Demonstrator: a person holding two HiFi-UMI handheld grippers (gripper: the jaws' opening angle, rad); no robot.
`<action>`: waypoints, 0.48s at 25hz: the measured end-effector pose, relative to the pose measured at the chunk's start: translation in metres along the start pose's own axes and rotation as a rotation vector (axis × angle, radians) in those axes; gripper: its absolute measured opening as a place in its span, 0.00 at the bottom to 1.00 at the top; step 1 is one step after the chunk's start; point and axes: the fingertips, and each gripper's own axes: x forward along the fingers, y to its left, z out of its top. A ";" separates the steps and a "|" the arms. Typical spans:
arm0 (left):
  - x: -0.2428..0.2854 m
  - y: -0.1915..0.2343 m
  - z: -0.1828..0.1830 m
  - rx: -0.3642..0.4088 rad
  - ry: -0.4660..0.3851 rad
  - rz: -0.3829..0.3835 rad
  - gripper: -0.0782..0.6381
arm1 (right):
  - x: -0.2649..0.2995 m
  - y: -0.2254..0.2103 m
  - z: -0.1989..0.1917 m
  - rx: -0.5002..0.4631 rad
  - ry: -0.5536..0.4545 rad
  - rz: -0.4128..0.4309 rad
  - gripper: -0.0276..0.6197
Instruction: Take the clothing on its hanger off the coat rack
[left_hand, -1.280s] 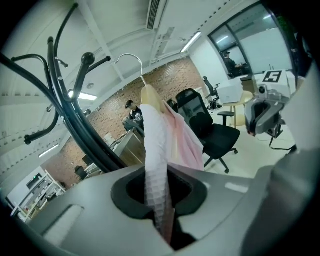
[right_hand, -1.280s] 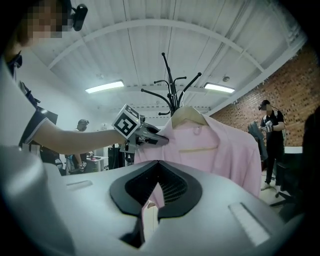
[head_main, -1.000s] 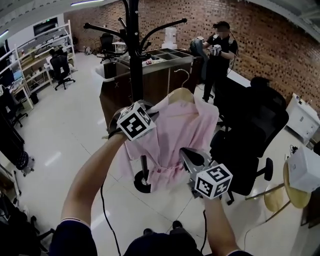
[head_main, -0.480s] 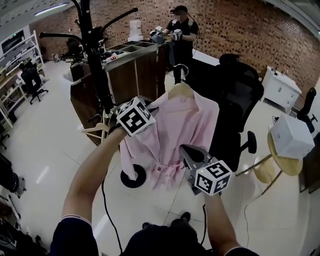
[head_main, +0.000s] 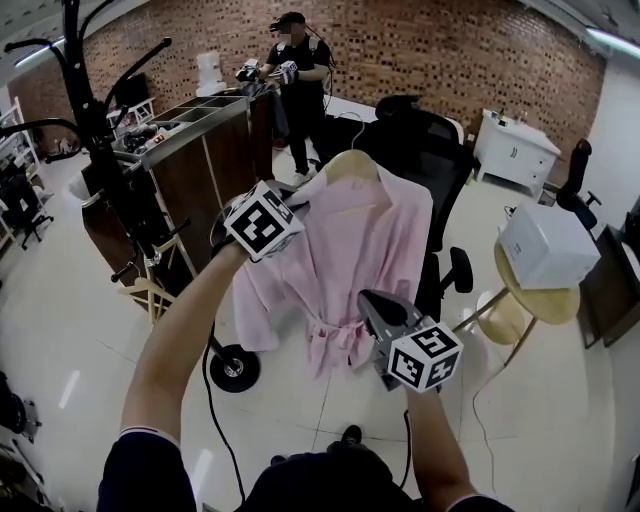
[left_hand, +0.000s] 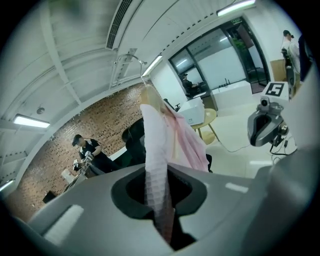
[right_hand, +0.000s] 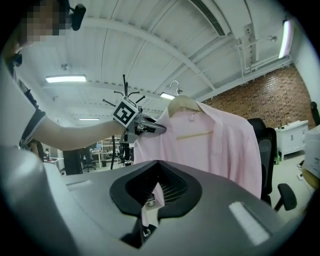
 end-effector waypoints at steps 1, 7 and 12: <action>0.008 0.001 0.009 0.004 -0.008 0.000 0.17 | -0.003 -0.010 0.001 0.001 -0.003 -0.010 0.05; 0.067 0.003 0.062 0.030 -0.036 -0.006 0.17 | -0.020 -0.072 0.008 0.005 -0.019 -0.049 0.05; 0.114 0.013 0.100 0.048 -0.019 0.012 0.17 | -0.031 -0.125 0.018 0.007 -0.034 -0.064 0.05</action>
